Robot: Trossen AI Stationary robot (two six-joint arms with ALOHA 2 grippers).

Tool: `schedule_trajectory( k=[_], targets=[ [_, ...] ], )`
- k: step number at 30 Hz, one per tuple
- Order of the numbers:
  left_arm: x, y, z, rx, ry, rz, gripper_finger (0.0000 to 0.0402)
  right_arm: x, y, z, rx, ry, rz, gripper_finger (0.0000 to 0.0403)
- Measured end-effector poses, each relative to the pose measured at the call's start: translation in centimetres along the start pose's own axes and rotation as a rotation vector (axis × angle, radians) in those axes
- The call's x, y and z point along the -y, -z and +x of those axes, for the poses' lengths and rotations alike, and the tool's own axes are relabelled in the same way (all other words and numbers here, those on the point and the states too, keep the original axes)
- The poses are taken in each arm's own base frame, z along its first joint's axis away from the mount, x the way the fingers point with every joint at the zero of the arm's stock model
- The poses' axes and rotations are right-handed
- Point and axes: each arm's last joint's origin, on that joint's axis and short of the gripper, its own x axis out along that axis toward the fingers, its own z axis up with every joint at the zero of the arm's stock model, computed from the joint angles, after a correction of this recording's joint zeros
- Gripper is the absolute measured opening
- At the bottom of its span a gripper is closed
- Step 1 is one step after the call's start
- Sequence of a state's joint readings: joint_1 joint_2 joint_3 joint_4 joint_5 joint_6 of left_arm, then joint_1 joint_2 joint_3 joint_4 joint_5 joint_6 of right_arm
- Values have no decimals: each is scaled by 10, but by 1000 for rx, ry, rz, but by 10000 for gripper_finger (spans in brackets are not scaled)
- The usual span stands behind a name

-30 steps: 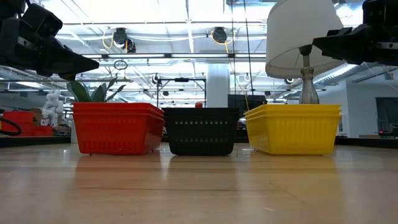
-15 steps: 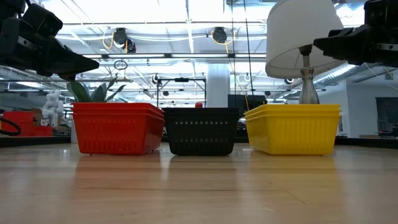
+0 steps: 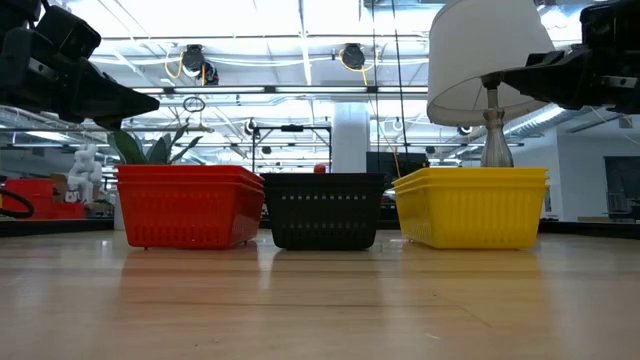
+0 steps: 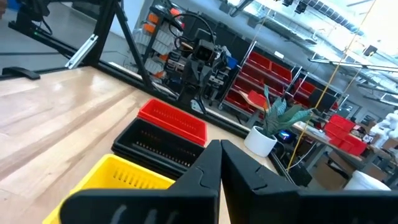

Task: Stack baskets by color
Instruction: Return to Home Position

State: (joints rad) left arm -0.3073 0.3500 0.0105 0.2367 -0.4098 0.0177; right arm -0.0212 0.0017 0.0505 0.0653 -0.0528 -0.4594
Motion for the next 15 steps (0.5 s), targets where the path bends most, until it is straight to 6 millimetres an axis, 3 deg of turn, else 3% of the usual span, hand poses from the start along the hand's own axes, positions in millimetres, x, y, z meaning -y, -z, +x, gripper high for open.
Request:
schedule_trajectory(
  k=[15],
  targets=[
    [-3,-3,-6,37,3,49,26,0,-1,0,8,3,9,0]
  ],
)
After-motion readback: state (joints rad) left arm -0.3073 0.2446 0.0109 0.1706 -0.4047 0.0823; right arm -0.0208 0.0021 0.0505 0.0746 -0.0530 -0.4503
